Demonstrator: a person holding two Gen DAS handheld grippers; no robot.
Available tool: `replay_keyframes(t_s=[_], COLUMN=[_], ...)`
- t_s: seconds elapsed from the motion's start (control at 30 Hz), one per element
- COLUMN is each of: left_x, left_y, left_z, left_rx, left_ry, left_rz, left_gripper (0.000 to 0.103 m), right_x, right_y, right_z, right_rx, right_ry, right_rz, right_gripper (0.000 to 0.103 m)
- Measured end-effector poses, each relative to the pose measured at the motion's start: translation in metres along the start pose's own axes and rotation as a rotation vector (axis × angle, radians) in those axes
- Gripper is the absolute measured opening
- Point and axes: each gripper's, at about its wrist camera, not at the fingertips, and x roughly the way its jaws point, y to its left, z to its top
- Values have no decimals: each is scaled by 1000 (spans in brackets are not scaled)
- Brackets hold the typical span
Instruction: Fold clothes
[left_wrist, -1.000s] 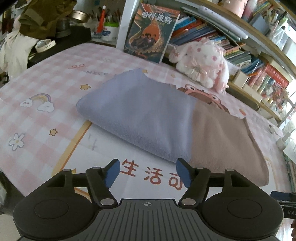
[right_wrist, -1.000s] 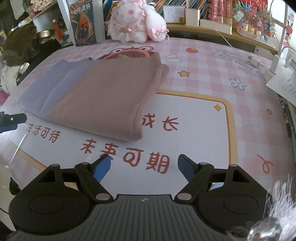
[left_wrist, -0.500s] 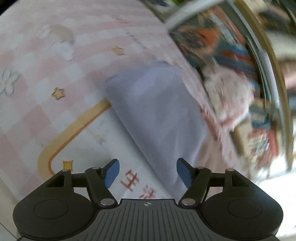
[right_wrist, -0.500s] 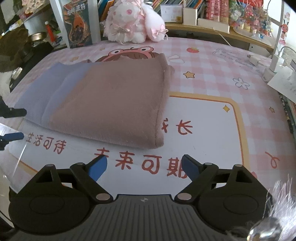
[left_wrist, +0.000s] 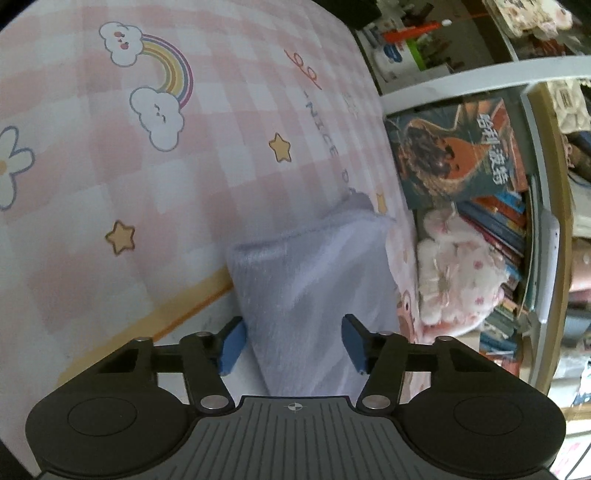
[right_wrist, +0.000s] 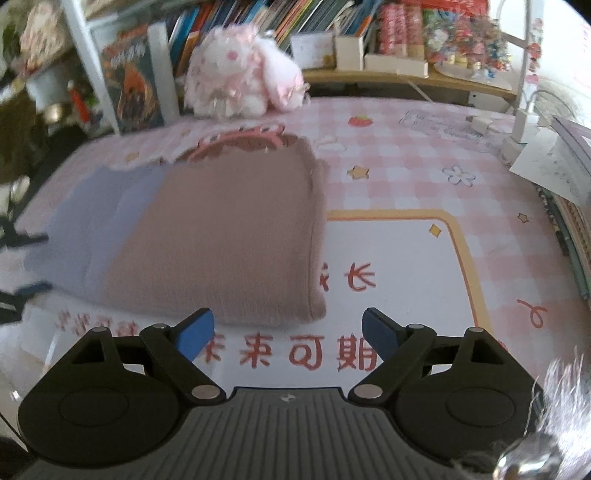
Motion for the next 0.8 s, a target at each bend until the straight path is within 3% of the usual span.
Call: replay_keyframes(t_s=[0.1, 0.2, 0.27, 0.37, 0.43, 0.47, 0.63, 0.7, 0.8], left_x=[4, 6, 6, -5, -15, -17, -7, -3, 1], left_y=[1, 1, -2, -24, -45, -49, -30, -16, -10], left_z=[5, 7, 6, -4, -17, -20, -4, 4, 6], left_rx=[-3, 14, 56, 254, 458, 510, 415, 320, 274], left_ry=[-2, -6, -16, -63, -104, -110, -52, -27, -24], left_rz=[8, 26, 35, 35, 14, 12, 56, 40, 22], left_gripper=[38, 25, 16, 9, 9, 10, 14, 16, 22], right_x=[-2, 7, 16, 28, 33, 34, 38, 39, 40], right_y=[-10, -20, -21, -21, -19, -17, -11, -10, -11], right_z=[8, 18, 21, 21, 21, 20, 20, 21, 23], right_rx=[91, 176, 181, 178, 177, 168, 158, 157, 157], right_ry=[-28, -8, 20, 59, 67, 66, 67, 70, 76], right_rz=[36, 19, -14, -27, -29, -35, -54, -56, -53], right_gripper=[87, 75, 44, 23, 20, 19, 19, 19, 19])
